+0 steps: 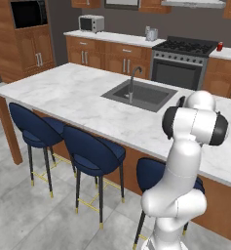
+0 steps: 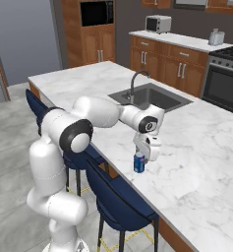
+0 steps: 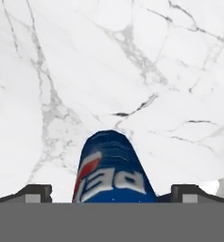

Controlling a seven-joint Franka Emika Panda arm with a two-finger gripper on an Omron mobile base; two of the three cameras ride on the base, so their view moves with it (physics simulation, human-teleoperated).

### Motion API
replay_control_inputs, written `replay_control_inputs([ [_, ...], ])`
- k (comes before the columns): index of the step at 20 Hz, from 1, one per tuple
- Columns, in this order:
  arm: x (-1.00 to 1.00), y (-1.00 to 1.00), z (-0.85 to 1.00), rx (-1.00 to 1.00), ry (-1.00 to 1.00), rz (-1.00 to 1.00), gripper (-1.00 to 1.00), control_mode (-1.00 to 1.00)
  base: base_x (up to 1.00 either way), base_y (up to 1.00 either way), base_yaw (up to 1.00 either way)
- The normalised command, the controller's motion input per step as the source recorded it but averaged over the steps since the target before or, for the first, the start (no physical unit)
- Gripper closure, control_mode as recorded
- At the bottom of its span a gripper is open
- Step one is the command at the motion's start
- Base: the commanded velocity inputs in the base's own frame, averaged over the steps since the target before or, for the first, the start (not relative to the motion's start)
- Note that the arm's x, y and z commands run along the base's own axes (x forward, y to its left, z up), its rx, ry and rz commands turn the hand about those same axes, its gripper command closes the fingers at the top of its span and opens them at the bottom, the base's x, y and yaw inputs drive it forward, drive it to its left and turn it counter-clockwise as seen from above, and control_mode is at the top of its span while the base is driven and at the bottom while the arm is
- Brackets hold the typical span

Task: Four empty soda cans are scattered around the kitchen. Gather all the cans and cluster them next to the stove for recycling.

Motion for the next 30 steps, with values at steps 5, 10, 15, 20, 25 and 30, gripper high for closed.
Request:
replay_control_inputs([
  [5, -0.04, 0.00, 0.31, -0.03, 0.00, -0.05, -1.00, -1.00, 0.00, 0.00, 0.00],
  [10, -0.23, 0.20, 0.00, -0.11, 0.02, -0.08, -1.00, -1.00, 0.00, 0.00, 0.00],
  [15, -0.09, 0.11, -0.03, -0.14, -0.01, -0.08, -1.00, -1.00, 0.00, 0.00, 0.00],
  [20, -0.01, 0.00, -0.06, 0.00, -0.08, 0.00, -1.00, -1.00, 0.00, 0.00, 0.00],
  [25, 0.15, -0.12, -0.17, 0.00, -0.11, 0.00, -1.00, -1.00, 0.00, 0.00, 0.00],
  [30, 0.12, -0.10, -0.11, 0.00, -0.07, 0.00, -1.00, -1.00, 0.00, 0.00, 0.00],
])
